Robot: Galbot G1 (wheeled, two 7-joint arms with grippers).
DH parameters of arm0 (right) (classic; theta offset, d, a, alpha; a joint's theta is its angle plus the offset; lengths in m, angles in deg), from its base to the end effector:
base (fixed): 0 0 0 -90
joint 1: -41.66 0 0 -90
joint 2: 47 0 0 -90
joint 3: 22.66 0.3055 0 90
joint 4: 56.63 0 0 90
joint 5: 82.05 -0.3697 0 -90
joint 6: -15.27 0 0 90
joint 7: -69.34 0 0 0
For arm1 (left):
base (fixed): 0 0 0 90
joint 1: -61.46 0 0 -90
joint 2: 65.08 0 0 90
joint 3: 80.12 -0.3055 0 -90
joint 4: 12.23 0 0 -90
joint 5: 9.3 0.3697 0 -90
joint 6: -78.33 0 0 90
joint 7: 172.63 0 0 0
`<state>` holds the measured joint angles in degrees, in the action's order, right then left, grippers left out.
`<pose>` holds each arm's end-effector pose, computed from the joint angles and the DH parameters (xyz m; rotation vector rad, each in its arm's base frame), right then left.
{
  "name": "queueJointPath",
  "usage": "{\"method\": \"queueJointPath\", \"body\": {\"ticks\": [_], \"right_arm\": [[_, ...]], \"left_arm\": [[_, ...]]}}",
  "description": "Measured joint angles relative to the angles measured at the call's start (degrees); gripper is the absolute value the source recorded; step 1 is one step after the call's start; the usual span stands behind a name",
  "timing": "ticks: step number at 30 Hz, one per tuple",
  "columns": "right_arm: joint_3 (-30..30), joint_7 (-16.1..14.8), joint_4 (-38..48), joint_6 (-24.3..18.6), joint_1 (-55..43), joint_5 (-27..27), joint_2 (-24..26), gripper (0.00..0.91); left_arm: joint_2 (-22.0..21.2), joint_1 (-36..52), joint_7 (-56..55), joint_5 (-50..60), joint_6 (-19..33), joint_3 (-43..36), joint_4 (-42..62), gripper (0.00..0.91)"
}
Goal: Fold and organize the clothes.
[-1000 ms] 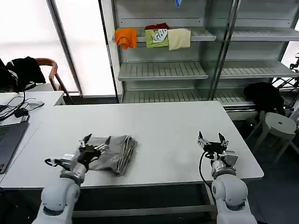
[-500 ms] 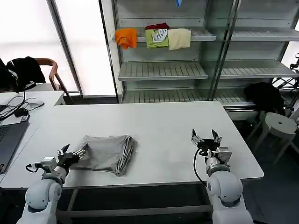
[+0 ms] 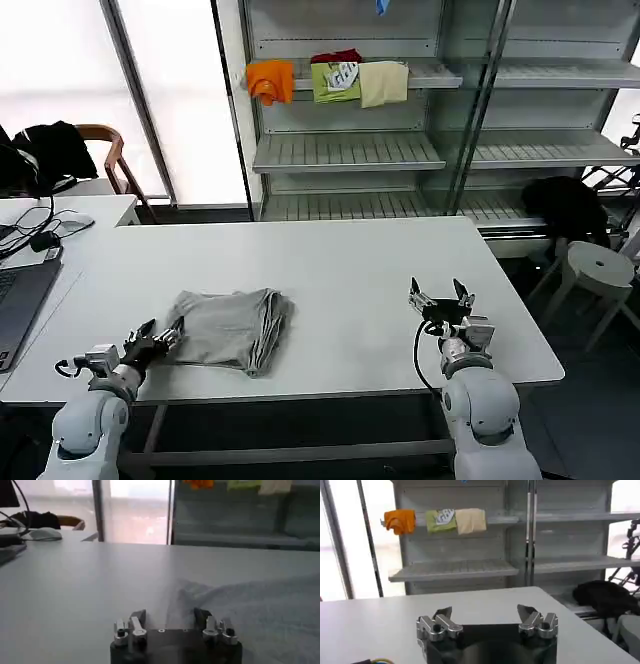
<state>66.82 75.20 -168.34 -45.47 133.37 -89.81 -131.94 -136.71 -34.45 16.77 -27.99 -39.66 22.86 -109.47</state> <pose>0.3383 -0.0118 -0.1785 -0.0613 -2.9745 -0.0389 0.3329 0.1598 -0.2554 0.0167 -2.7454 0.0800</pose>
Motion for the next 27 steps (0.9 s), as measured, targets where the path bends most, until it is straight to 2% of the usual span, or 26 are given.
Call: {"method": "queueJointPath", "body": {"ticks": [11,19,27], "right_arm": [[0.3,0.5,0.0,0.0,0.1,0.0,0.1,0.907],[0.6,0.7,-0.1,0.0,0.1,0.0,0.4,0.907],[0.5,0.6,0.6,-0.3,-0.5,-0.4,0.5,0.907]], "left_arm": [[-0.6,-1.3,2.8,1.3,0.5,-0.6,-1.2,0.02],[-1.2,-1.0,3.4,2.2,2.9,-0.2,-1.1,0.01],[1.8,0.5,4.0,6.2,6.6,4.9,-1.8,0.01]]}}
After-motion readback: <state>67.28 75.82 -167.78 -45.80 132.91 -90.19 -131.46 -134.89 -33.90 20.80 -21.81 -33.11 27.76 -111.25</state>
